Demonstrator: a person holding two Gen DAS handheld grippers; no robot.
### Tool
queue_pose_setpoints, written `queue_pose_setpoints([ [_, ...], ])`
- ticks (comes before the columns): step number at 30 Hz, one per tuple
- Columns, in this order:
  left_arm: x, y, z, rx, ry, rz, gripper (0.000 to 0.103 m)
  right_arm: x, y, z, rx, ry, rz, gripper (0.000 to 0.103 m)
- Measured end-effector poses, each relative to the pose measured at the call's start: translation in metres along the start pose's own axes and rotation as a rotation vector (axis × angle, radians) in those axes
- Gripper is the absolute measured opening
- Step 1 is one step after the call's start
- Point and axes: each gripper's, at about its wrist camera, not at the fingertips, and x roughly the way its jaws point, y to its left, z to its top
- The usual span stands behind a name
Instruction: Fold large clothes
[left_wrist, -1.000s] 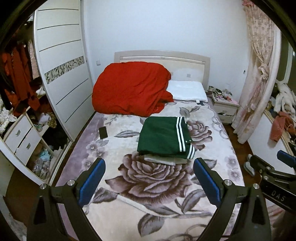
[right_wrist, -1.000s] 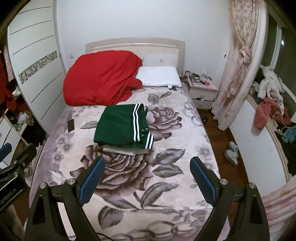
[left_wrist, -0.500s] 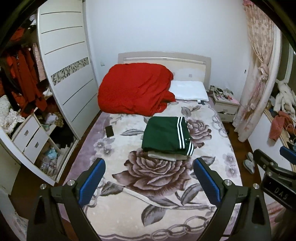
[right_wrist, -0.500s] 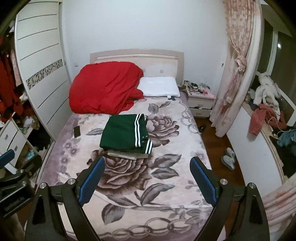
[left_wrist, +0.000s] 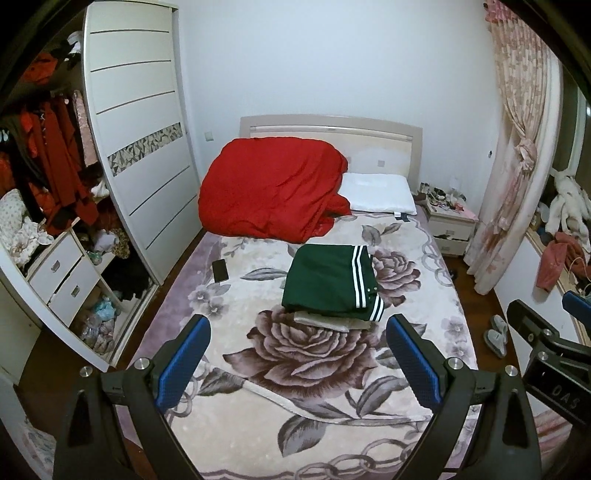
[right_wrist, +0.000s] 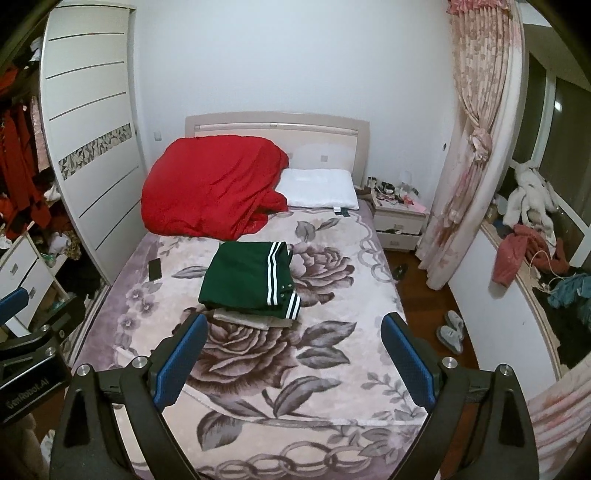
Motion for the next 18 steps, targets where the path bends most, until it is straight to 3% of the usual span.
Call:
queue_pose_setpoints([
  [18,-0.0068,-0.0036,-0.0004,0.003,0.000,0.001,0.098,-0.0037,0.0003,0.0085,-0.001,-0.003,0.022,0.098],
])
